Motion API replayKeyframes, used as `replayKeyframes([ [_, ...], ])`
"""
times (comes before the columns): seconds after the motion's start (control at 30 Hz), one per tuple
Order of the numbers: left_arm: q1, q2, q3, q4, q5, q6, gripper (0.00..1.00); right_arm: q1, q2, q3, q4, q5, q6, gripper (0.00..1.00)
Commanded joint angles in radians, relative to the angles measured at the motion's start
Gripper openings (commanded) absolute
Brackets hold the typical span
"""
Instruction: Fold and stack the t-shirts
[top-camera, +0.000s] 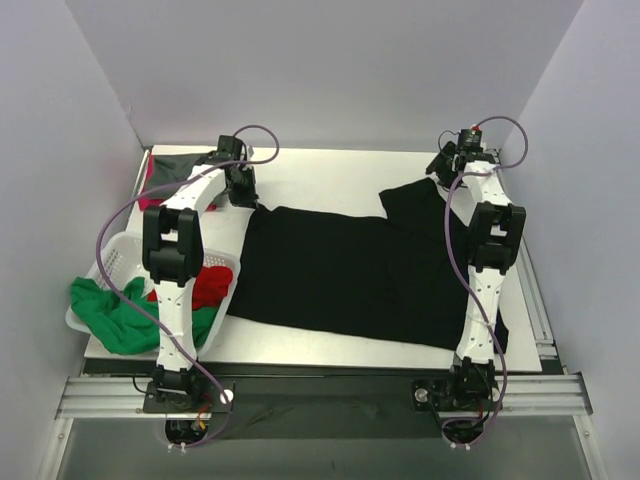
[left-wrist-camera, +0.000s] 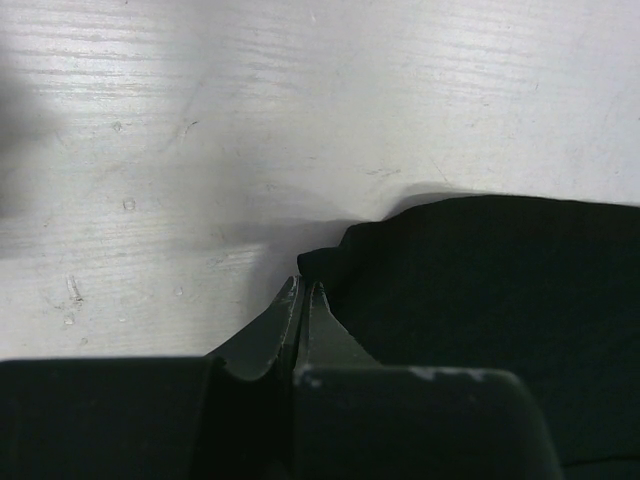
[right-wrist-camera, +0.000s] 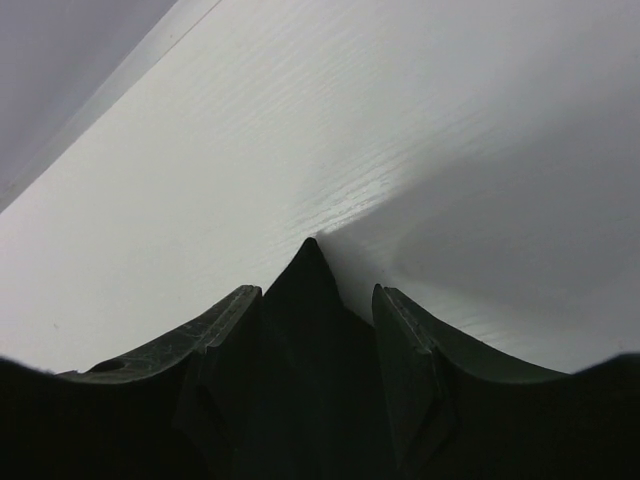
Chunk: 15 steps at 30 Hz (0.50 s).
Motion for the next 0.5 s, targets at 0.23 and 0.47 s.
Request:
replayKeyframes([
  [0.23,0.006,-0.063,-0.007,0.016,-0.008,0.017,0.0,0.006,0.031,0.06,-0.059,-0.064,-0.014,0.4],
  [0.47,0.006,-0.062,-0.005,0.011,-0.003,0.017,0.0,0.007,0.049,0.083,-0.066,-0.088,-0.007,0.09],
])
